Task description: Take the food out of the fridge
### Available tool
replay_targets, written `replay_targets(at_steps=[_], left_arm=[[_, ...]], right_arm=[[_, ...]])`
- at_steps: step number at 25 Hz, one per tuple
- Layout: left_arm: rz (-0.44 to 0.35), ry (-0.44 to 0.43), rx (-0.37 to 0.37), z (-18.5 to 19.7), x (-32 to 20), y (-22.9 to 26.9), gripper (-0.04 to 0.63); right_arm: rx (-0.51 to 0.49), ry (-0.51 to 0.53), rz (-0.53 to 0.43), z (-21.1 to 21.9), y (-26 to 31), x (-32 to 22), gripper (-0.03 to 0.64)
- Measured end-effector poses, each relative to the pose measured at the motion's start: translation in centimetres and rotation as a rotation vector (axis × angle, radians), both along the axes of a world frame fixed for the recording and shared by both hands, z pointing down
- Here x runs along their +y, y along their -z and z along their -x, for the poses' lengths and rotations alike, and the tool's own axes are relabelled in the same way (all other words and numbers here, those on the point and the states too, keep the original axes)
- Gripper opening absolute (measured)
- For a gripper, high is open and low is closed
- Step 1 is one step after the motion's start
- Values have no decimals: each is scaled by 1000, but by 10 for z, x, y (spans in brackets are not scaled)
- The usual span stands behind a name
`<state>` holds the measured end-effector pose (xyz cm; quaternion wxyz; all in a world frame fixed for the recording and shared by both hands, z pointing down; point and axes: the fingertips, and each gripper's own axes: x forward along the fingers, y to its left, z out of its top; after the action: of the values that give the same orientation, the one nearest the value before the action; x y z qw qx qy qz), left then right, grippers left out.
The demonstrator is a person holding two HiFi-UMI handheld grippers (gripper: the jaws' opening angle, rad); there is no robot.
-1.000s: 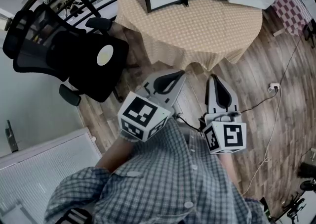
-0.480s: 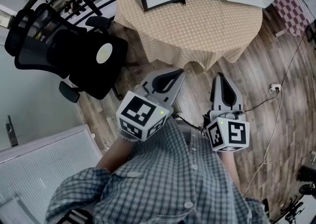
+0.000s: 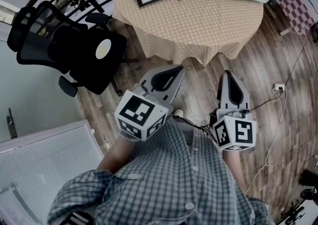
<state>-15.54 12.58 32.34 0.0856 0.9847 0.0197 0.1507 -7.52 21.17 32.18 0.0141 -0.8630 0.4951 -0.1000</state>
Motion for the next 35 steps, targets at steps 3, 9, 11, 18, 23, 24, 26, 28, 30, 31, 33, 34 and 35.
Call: replay_targets(at_steps=[3,9,11,18,23,24,26,28,30,31,33,34,35], left_arm=[[-7,10,3,-4,7,-1,5],[22,12,8,-12,8,-8,5],[33,9,12,-20,6,-8,5],[47,-10,6,-57,-7,-17,5],[67,-12,1,-91,-21,-21,4],[66,-13,0,-98,-24,-21,5],[68,-13,-3,-110,-29,-21,3],[72,-16,-2,-120,-34,-20,5],[68,-20,1,-131,-39,-19,5],[65,-22,3,-137,-42,-18,3],[62,-24,7,-150,-47,-16,5],[64,-25,10,-157,-49,-14,5],[67,-27,14,-165,-50,-12,5]], right_arm=[[0,-6,0,-6,-3,12,12],[1,-39,2,-15,-7,24,12],[-1,-45,2,-21,-8,25,12],[50,-47,34,-51,-9,13,12],[36,-72,52,-84,-13,7,12],[34,-75,54,-91,-12,5,12],[28,-79,57,-102,-12,1,12],[25,-81,60,-112,-12,-4,12],[28,-82,61,-121,-10,-10,12],[30,-82,60,-126,-9,-14,12],[33,-78,54,-137,-5,-20,12],[33,-78,48,-143,-3,-21,12],[32,-79,43,-150,0,-22,12]])
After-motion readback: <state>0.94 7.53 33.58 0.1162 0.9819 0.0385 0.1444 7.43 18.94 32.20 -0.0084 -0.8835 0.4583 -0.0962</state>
